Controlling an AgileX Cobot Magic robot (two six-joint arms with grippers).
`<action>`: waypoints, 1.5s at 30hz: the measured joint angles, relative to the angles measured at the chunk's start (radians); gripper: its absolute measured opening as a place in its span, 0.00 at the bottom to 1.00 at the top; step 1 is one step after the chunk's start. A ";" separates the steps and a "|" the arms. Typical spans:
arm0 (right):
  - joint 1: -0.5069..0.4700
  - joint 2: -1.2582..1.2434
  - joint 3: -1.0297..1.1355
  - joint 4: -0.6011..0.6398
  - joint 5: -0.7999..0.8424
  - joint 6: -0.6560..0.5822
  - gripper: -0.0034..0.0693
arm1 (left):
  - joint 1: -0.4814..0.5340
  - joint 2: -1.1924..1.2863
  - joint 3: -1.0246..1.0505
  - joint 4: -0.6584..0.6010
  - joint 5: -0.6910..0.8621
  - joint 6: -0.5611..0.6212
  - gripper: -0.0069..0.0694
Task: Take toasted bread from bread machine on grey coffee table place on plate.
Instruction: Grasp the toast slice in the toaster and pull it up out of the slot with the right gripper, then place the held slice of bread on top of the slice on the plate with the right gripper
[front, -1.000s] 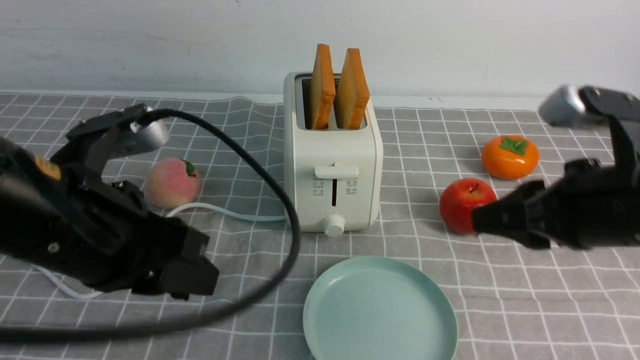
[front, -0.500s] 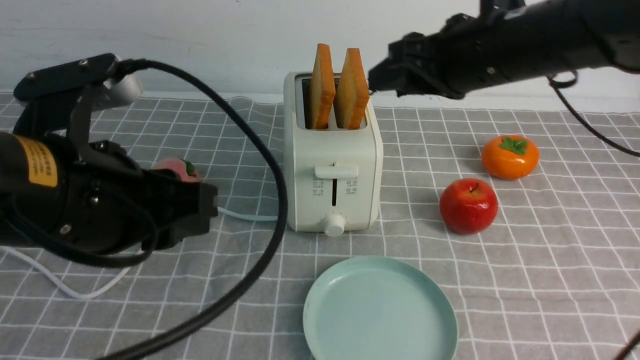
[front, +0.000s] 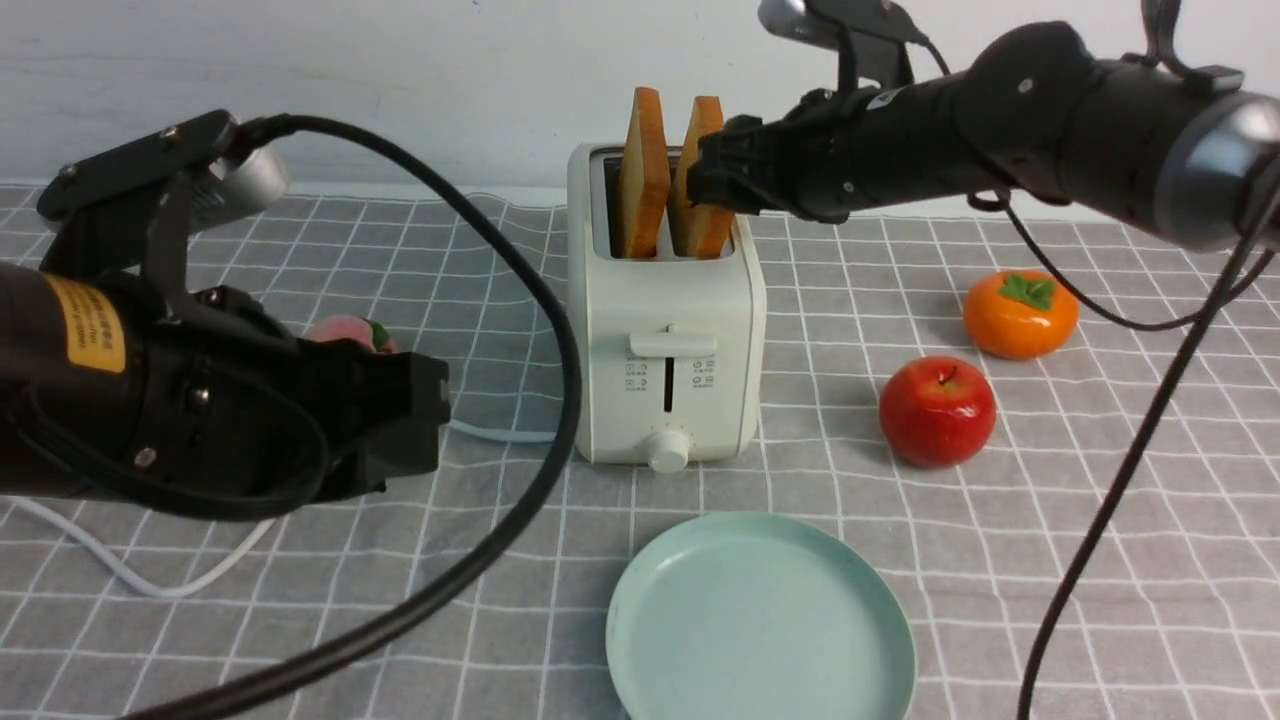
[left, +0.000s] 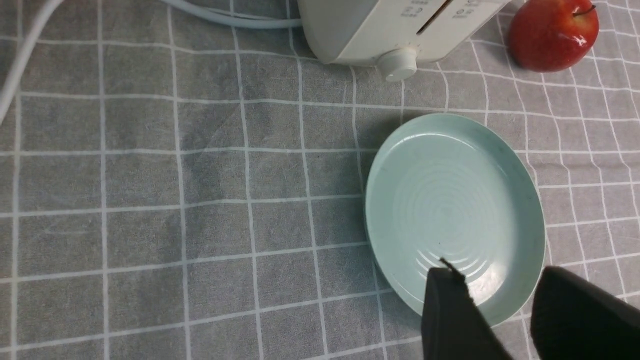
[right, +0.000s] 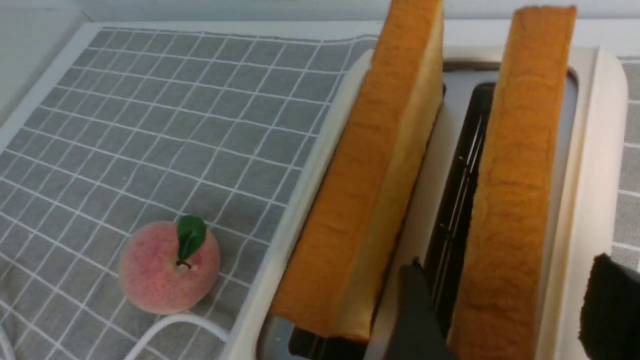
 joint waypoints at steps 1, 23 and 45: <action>0.000 0.005 0.000 0.002 -0.003 0.000 0.54 | 0.000 0.000 0.000 0.000 0.002 0.000 0.40; -0.020 -0.452 -0.009 -0.129 0.222 -0.129 0.17 | 0.000 0.000 0.000 0.000 -0.028 -0.001 0.40; -0.034 -0.345 0.641 0.262 0.455 -0.120 0.17 | 0.000 0.063 0.000 -0.029 -0.048 -0.002 0.40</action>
